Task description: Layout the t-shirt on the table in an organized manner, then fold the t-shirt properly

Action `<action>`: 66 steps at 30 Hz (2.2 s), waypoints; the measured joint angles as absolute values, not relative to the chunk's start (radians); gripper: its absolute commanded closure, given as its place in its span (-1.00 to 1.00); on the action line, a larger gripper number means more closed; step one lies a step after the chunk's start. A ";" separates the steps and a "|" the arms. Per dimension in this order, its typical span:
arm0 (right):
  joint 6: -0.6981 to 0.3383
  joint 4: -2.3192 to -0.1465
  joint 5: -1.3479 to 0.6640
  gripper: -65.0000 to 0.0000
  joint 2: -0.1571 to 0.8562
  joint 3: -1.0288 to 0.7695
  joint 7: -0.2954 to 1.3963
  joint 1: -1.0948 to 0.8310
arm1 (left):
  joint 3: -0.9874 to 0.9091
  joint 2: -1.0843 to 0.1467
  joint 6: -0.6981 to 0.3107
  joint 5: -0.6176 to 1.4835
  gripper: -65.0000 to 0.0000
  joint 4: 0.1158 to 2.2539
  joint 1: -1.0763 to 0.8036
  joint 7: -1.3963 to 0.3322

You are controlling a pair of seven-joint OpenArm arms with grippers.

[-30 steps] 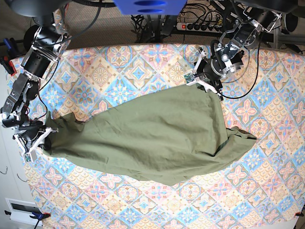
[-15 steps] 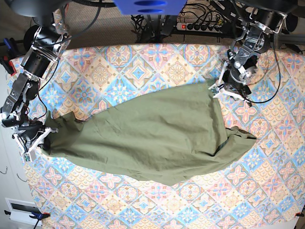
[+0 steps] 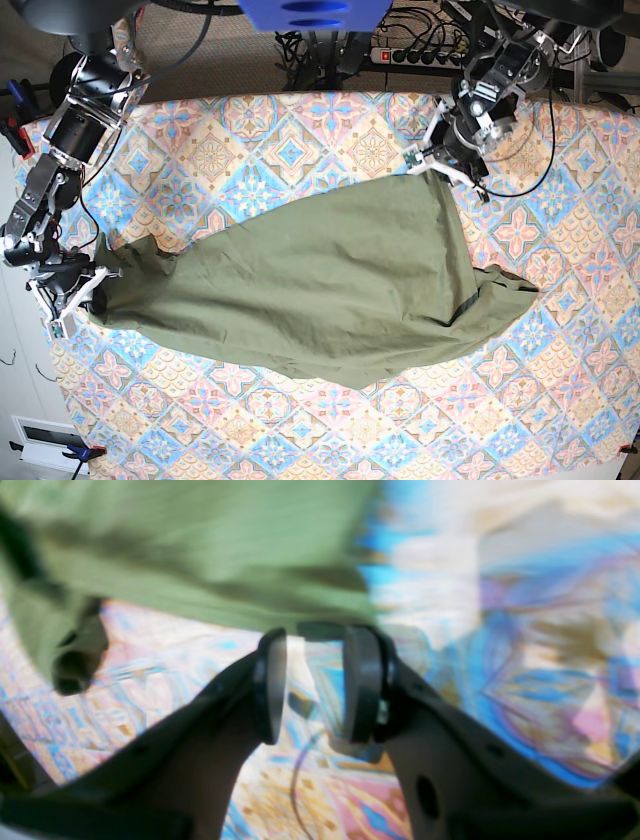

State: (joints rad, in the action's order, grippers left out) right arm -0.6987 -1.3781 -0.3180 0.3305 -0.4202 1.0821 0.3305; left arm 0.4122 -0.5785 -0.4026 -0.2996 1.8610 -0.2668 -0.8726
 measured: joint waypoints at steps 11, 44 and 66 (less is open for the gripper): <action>-0.699 -1.378 -0.318 0.98 0.331 -0.420 1.085 0.334 | 0.379 -0.615 -0.405 -0.301 0.00 1.919 -0.315 -0.879; -0.699 -1.378 -0.318 0.98 0.330 -0.419 1.085 0.332 | 0.469 -0.579 -0.404 -0.308 -0.09 1.864 -0.181 -0.929; -0.699 -1.378 -0.320 0.98 0.330 -0.419 1.085 0.332 | 0.529 -0.579 -0.419 -0.281 -0.09 1.849 -0.180 -0.922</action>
